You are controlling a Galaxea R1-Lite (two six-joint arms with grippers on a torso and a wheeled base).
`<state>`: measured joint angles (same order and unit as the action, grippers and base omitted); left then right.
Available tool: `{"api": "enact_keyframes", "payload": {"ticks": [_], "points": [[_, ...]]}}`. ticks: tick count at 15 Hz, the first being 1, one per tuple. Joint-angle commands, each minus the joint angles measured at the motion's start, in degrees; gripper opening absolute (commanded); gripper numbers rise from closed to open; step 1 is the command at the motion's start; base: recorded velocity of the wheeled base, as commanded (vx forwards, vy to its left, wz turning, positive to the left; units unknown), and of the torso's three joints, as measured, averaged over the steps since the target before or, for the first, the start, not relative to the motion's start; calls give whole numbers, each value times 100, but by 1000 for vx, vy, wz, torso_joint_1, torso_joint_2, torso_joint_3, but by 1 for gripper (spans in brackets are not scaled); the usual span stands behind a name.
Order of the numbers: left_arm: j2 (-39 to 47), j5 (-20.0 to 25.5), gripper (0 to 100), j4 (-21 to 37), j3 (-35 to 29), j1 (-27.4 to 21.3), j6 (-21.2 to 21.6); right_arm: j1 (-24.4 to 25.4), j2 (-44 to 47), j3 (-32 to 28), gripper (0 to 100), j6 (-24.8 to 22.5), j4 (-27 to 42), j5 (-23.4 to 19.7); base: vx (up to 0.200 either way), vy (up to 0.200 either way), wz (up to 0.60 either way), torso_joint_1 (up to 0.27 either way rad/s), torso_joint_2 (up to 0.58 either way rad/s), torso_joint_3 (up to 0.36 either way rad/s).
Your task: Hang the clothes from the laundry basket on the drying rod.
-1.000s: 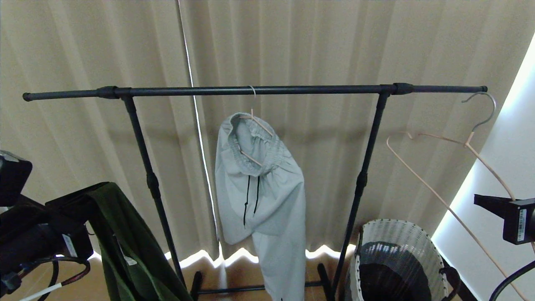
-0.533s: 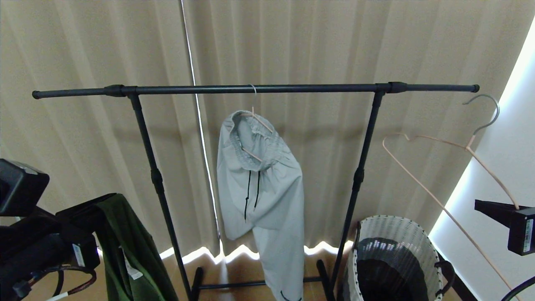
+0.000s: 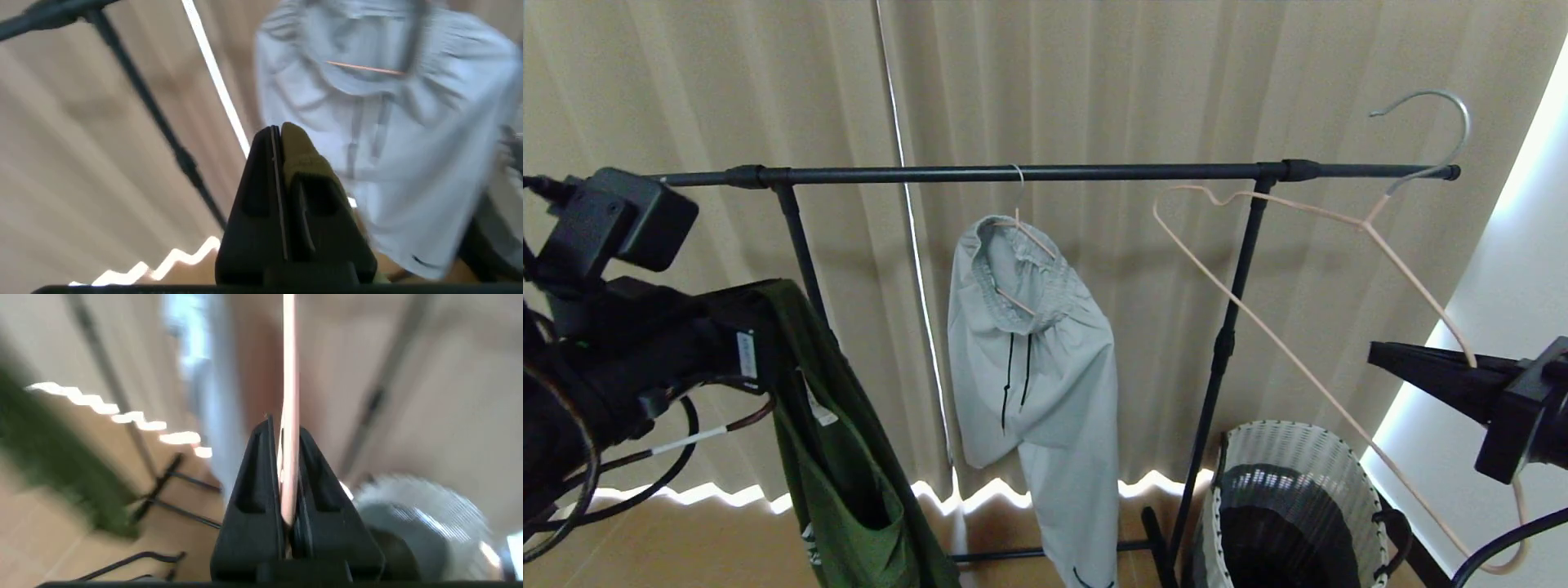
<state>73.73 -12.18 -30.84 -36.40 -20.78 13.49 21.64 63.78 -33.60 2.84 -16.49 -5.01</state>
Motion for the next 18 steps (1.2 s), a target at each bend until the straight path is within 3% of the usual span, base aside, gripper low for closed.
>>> {"api": "enact_keyframes", "payload": {"ticks": [1, 4, 7, 11, 18], "points": [[704, -347, 0, 228, -737, -409, -128, 490, 433, 20, 0, 41, -205, -70, 0, 0, 0, 0, 0, 0], [1381, -751, 0, 623, -1563, -497, -611, 1106, 741, 55, 0, 322, -539, -536, 0, 0, 0, 0, 0, 0], [1794, -1182, 0, 948, -2117, -505, -1209, 1677, 723, 81, 0, 542, -539, -729, 0, 0, 0, 0, 0, 0], [1856, -1182, 0, 940, -2205, -497, -1297, 2310, 759, 134, 0, 674, -609, -738, 0, 0, 0, 0, 0, 0], [1838, -1182, 0, 931, -2161, -611, -1420, 2617, 996, 99, 0, 674, -627, -738, 0, 0, 0, 0, 0, 0]]}}
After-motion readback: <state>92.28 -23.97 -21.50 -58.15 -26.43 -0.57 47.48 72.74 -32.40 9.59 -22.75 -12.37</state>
